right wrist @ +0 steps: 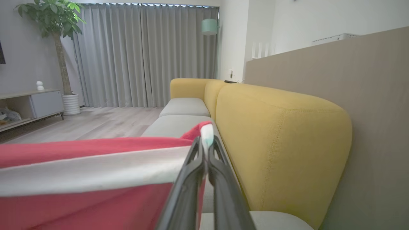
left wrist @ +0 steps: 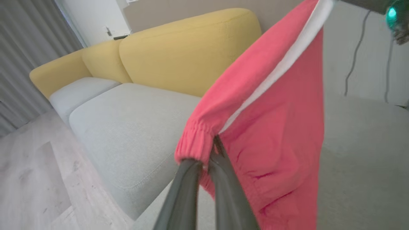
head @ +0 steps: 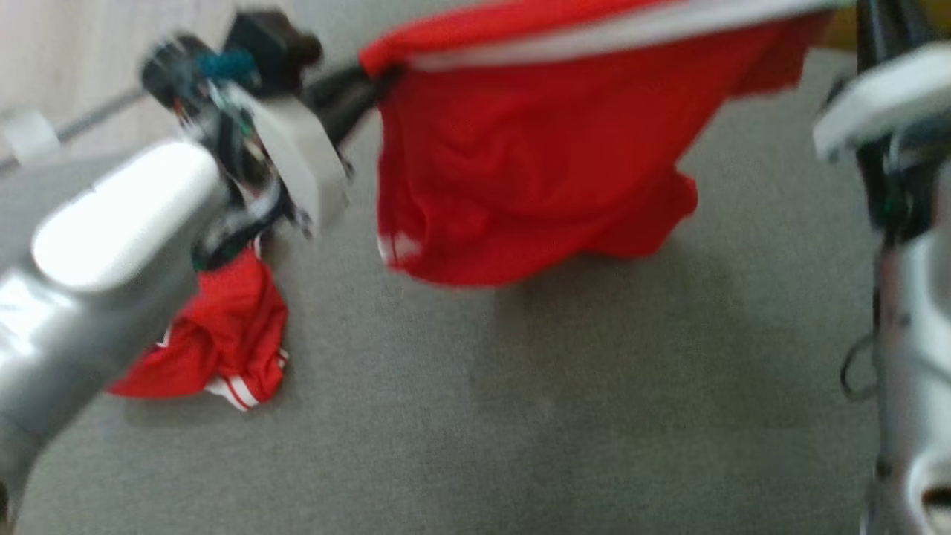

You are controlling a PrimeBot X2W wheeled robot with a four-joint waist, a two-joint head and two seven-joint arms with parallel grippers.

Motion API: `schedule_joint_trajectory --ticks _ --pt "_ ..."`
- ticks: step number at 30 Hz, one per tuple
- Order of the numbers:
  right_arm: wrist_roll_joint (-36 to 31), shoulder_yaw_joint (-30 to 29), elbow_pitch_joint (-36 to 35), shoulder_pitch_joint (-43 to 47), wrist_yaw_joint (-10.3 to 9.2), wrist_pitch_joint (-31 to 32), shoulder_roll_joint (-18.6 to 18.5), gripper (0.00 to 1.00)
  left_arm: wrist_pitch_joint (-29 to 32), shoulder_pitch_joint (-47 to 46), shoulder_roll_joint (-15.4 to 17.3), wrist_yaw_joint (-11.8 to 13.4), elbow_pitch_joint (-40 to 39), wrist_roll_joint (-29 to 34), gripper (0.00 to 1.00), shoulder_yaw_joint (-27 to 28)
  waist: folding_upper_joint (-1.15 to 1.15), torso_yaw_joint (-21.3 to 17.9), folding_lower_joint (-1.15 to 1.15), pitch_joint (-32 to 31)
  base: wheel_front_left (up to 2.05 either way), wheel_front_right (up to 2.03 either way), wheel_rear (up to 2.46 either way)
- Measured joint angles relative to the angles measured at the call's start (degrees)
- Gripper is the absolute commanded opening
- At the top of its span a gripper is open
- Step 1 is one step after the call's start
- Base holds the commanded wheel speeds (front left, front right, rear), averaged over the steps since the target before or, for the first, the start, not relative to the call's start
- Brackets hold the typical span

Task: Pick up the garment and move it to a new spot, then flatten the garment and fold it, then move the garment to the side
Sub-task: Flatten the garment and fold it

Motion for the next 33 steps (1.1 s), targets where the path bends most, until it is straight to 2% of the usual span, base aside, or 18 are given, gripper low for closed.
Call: schedule_joint_trajectory --ticks 5,6,11,15,20,24,27,33 --pt "0.43 -0.01 10.9 -15.04 0.01 -4.33 0.29 0.0 -1.43 -9.22 -1.55 -0.09 8.42 2.3 0.0 2.13 0.0 -0.88 0.01 5.92 0.0 0.0 0.0" --pt "0.43 -0.01 10.9 -15.04 0.01 -4.33 0.29 0.0 -1.43 -9.22 -1.55 -0.09 8.42 2.3 0.0 2.13 0.0 -0.88 0.01 5.92 0.0 0.0 0.0" --pt "0.19 -6.19 23.65 -30.55 0.01 -12.83 2.48 0.0 -8.05 -19.39 -5.95 -0.12 17.72 5.9 0.0 4.54 0.0 -1.66 0.02 11.98 0.0 0.0 0.0" --pt "-3.71 -7.01 31.1 -36.8 0.01 -19.96 2.65 0.0 -13.6 -24.82 -8.01 -0.59 23.03 10.37 0.0 3.85 0.0 -2.08 0.02 15.97 0.0 0.0 0.0" --pt "-6.48 -5.79 42.27 -36.64 0.01 -21.85 2.81 0.0 -18.01 -25.09 -11.01 -0.64 29.21 11.79 0.0 1.25 0.0 -2.08 0.02 19.72 0.0 0.0 0.0" --pt "-8.11 -3.43 50.61 -34.0 0.01 -19.86 2.38 0.0 -17.24 -19.65 -12.24 -0.98 29.81 9.6 0.0 -4.59 0.0 -1.64 0.01 21.47 0.0 0.0 0.0" --pt "-8.22 -1.01 55.23 -31.51 0.01 -17.88 1.99 0.0 -15.38 -12.94 -11.16 -1.13 25.71 7.42 0.0 -9.09 0.0 -1.25 0.02 21.4 0.0 0.0 0.0" --pt "-4.27 4.52 57.91 -26.85 0.01 -12.54 -0.65 0.0 -12.06 -3.75 -6.04 -1.13 15.58 6.55 0.0 -10.22 0.0 -0.79 -0.01 18.65 0.0 0.0 0.0"
